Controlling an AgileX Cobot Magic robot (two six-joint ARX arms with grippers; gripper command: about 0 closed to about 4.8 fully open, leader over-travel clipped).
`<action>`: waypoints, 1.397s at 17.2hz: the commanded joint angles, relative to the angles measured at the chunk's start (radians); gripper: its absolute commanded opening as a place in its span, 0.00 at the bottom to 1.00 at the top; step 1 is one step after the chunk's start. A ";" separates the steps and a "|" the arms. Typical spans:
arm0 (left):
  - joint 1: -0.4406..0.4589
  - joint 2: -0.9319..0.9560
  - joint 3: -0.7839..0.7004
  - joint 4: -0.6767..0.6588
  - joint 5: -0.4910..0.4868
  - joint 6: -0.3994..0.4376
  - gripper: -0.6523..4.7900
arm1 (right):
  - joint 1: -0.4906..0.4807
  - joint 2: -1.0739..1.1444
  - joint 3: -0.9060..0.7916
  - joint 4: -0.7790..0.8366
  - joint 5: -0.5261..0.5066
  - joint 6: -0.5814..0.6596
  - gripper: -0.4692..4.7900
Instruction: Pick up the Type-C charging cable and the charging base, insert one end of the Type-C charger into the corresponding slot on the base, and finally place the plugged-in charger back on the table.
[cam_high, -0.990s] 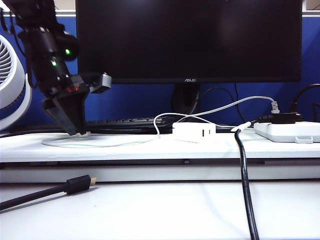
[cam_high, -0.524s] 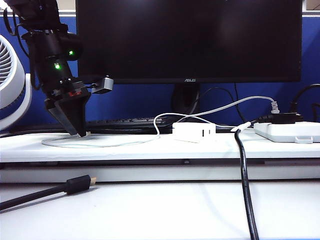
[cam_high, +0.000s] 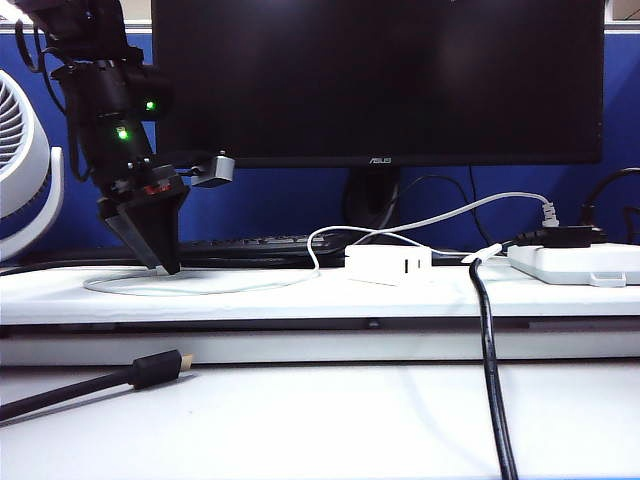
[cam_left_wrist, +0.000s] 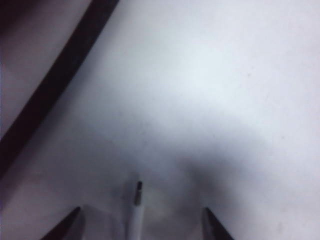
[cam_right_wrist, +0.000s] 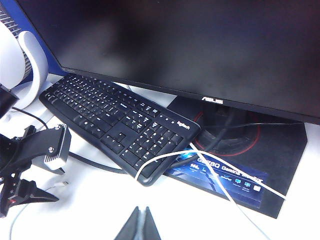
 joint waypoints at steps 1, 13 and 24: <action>0.001 0.001 0.001 0.002 -0.006 0.006 0.60 | 0.002 -0.004 0.005 0.013 -0.006 0.000 0.08; 0.001 0.001 0.001 -0.002 -0.027 0.007 0.26 | 0.002 -0.004 0.005 0.013 -0.006 0.000 0.08; 0.001 -0.032 0.002 -0.024 -0.002 0.015 0.15 | 0.002 -0.004 0.005 -0.005 -0.003 0.000 0.08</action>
